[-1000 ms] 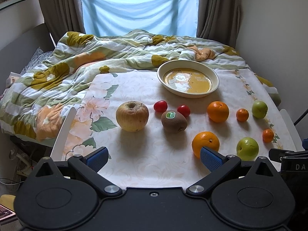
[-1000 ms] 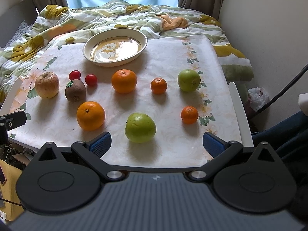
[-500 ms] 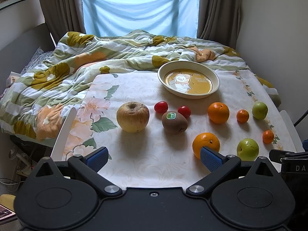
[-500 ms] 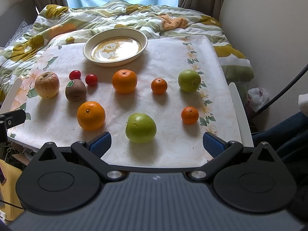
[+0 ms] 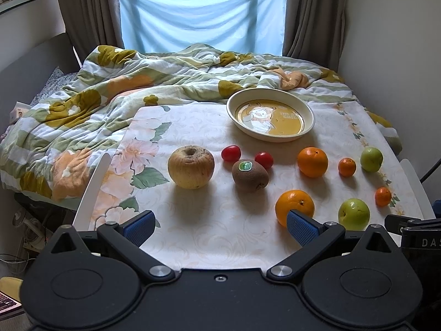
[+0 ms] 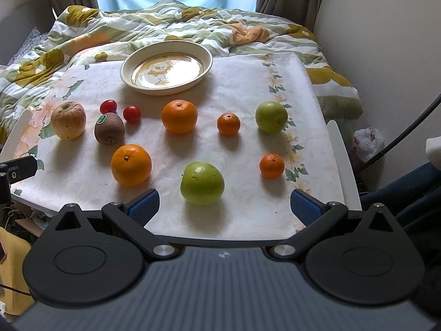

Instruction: Organize fruits

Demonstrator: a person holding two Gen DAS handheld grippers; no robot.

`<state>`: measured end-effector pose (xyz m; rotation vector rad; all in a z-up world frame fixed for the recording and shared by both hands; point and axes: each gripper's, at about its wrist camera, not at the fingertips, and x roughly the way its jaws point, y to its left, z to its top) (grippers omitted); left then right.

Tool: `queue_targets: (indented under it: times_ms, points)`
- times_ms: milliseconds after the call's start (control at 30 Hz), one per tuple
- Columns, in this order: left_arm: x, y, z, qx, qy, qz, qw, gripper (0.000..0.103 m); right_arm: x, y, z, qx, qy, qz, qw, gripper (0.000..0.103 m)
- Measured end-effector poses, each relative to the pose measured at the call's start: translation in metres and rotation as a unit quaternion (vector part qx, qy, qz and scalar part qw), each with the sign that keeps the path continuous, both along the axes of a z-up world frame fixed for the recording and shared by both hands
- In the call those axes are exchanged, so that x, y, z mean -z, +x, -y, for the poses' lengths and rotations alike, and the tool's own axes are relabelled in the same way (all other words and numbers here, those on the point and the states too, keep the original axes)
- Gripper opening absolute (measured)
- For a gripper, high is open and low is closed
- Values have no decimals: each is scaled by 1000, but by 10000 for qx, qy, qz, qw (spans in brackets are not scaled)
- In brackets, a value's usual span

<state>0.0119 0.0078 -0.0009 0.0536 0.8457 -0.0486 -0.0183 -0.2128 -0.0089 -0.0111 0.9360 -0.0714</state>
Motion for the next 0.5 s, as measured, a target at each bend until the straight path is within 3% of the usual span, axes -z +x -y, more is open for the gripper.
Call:
queue_targets:
  times_ms: [500]
  points:
    - [1,-6,2,-12,-23,-8,10000,103,-1,-5,4,36,58,4,10000,103]
